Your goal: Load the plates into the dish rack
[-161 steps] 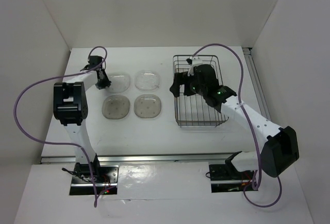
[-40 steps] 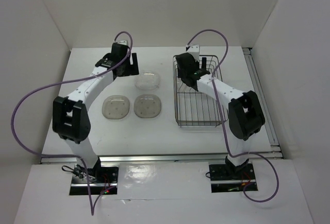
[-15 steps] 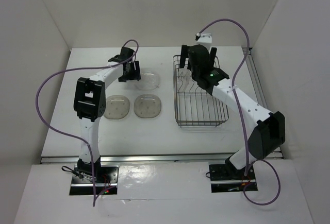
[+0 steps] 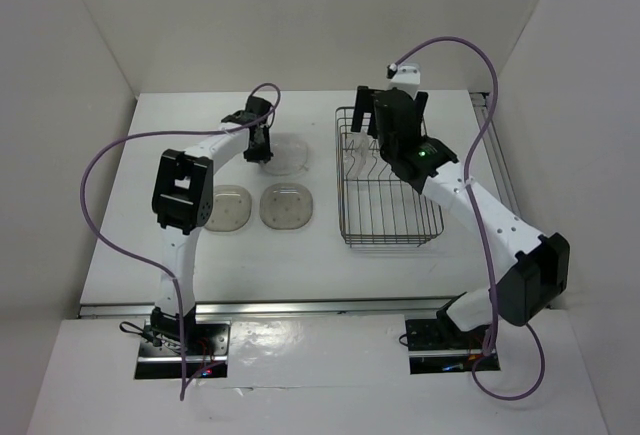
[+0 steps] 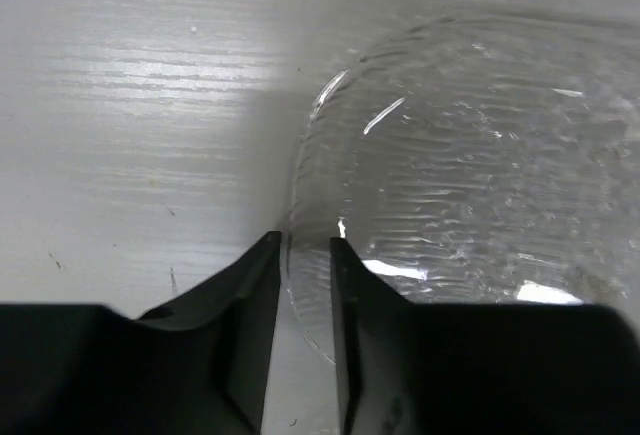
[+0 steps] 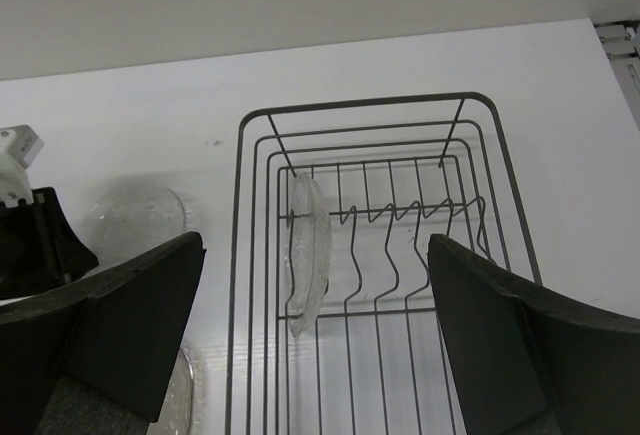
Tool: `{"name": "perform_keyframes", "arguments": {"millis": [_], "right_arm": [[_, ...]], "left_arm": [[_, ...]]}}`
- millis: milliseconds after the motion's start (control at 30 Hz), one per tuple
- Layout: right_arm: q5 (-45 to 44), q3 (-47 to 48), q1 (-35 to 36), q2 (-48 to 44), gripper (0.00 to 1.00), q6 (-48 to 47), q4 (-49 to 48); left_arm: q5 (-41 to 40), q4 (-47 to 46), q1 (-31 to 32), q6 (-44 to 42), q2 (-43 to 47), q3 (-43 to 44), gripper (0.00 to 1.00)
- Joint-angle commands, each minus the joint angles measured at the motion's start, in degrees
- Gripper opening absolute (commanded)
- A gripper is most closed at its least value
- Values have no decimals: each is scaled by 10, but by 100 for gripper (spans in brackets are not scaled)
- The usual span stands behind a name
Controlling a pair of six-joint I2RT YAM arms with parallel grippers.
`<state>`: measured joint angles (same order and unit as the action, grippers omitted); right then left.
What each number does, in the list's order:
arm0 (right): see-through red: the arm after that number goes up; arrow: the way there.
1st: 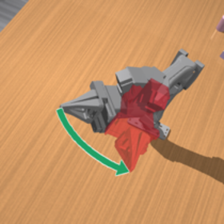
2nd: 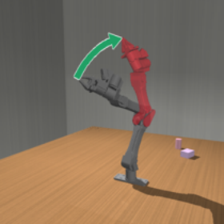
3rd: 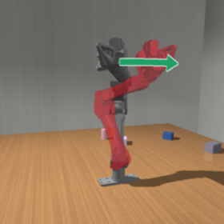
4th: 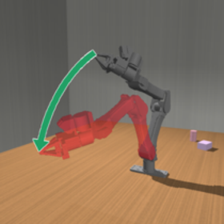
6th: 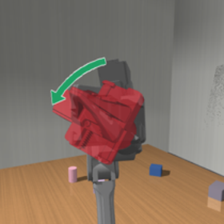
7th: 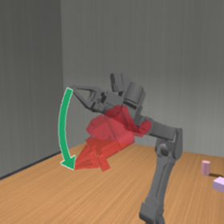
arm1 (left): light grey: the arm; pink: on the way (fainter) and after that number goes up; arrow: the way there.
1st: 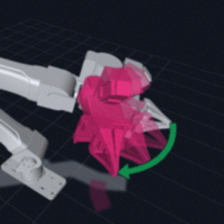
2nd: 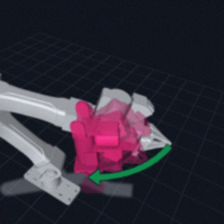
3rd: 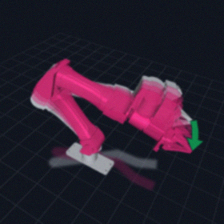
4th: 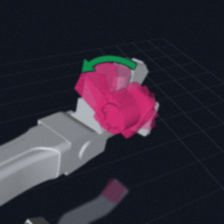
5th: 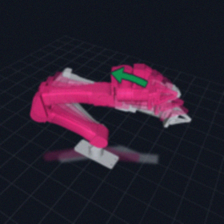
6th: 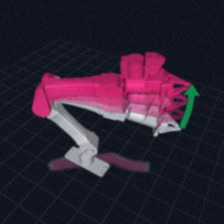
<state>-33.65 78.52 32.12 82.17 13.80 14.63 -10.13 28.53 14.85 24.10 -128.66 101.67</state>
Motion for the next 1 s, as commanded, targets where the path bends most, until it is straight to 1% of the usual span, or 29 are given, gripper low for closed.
{"name": "perform_keyframes", "arguments": {"millis": [0,33,100,133,167,267,300,333,400,433,467,533,567,667,700,733,767,800,833,867,900,967], "right_arm": [[-4,0,8,-32,100,-4,-16],[-4,-6,8,-38,100,-4,-16],[5,-6,8,-38,100,-4,-16],[11,-13,8,-38,100,-10,-22],[22,-13,8,-38,100,-10,-22],[122,-42,-8,-44,100,-27,-65],[189,-49,-16,-44,100,-34,-78],[224,-57,-28,-51,100,-34,-102],[297,-78,-42,-58,100,-40,-129],[363,-79,-57,-58,100,-40,-149],[394,-84,-64,-58,100,-40,-157],[459,-89,-76,-58,100,-40,-181],[475,-89,-84,-58,100,-40,-189],[526,-98,-97,-47,100,-23,-220],[539,-107,-97,-47,100,-23,-234],[571,-115,-97,-42,100,-18,-250],[586,-123,-102,-37,100,-18,-290],[597,-123,-102,-32,100,-12,-310],[618,-123,-102,-25,100,-12,-327],[624,-123,-102,-4,100,-12,-338],[624,-93,-102,10,100,-12,-326],[641,-69,-102,35,100,-12,-318]], "left_arm": [[-15,20,5,-4,-26,24,30],[-15,20,5,-4,-26,29,19],[-25,25,5,2,-26,29,8],[-36,33,5,2,-31,35,0],[-36,33,5,7,-31,35,0],[-54,33,5,7,-1,27,0],[-71,28,5,7,14,21,0],[-71,19,5,2,50,13,0],[-66,-3,-1,-11,94,-16,0],[-66,-15,-1,-17,137,-16,0],[-60,-22,-1,-23,160,-33,0],[-60,-37,-1,-31,203,-38,0],[-60,-44,-1,-40,246,-44,0],[-31,-49,-1,-62,296,-44,0],[-9,-49,5,-74,327,-44,0],[4,-57,5,-82,345,-52,0],[11,-75,11,-90,364,-70,0],[31,-85,18,-97,380,-80,0],[31,-95,18,-97,411,-90,0],[31,-102,27,-97,423,-102,0],[59,-103,27,-97,433,-103,0],[65,-103,33,-97,447,-103,0]]}}
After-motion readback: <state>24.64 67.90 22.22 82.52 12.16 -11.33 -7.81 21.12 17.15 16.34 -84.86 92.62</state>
